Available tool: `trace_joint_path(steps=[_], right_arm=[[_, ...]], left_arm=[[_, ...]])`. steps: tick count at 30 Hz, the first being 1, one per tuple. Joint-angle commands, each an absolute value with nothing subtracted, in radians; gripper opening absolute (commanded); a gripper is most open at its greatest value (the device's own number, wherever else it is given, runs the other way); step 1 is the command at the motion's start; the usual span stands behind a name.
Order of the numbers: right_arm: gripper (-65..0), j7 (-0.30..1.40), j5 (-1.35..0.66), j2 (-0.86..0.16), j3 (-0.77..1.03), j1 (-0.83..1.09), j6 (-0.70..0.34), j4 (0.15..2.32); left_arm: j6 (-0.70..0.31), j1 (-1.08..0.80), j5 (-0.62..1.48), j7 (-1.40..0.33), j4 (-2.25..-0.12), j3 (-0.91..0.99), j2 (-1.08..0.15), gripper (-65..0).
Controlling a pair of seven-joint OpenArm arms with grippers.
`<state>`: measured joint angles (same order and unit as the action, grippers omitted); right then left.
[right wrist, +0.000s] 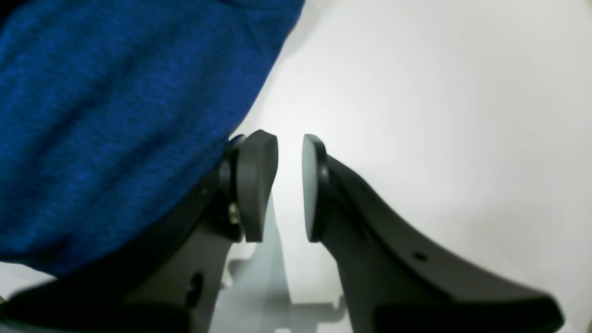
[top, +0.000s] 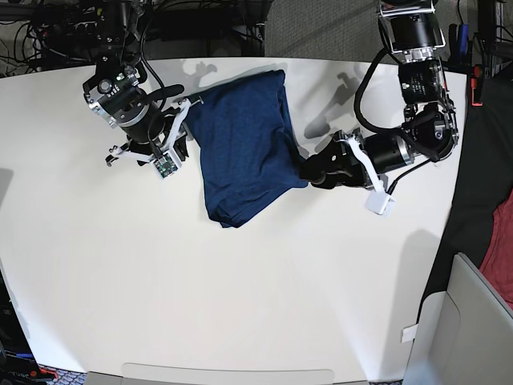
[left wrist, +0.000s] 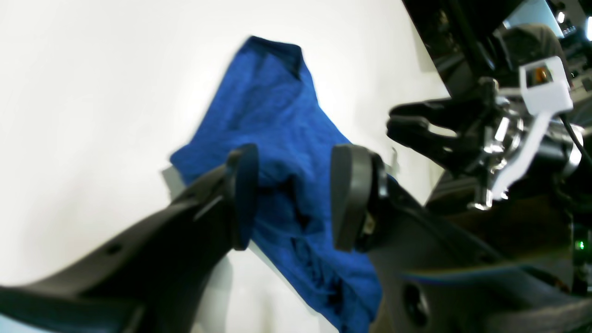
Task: Fold the T-shirt properly
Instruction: 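Tuck the loose edge under the bundle with the left gripper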
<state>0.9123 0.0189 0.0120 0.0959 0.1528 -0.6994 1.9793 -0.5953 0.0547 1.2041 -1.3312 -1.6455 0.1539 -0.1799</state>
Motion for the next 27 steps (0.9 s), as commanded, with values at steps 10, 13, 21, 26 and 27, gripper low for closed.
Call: trace_joint_path(steps=[10,13,21,26,27], right_arm=[[-53.1,0.891,0.005,0.012,0.093,0.142,-0.698,1.997],[-53.1,0.891,0.005,0.012,0.097,0.142,-0.698,1.997],[-53.1,0.891,0.004,0.012,0.097,0.143,-0.698,2.002],[-53.1,0.891,0.002,0.012,0.097,0.145,-0.698,2.003],[-53.1,0.891,0.001,0.012,0.097,0.145,-0.698,2.003]], left_arm=[[-0.593,0.031,1.283,-1.342,-1.673,0.044,-0.113,-40.2],[-0.593,0.036,1.276,-1.33,-1.669,0.005,-0.108,-40.1],[-0.593,0.042,1.191,-1.214,-1.506,-0.064,-0.127,-40.2],[-0.593,0.059,1.099,-1.141,-1.448,-0.065,-0.177,-40.2],[-0.593,0.061,1.096,-1.136,-1.448,-0.061,-0.191,-40.2]])
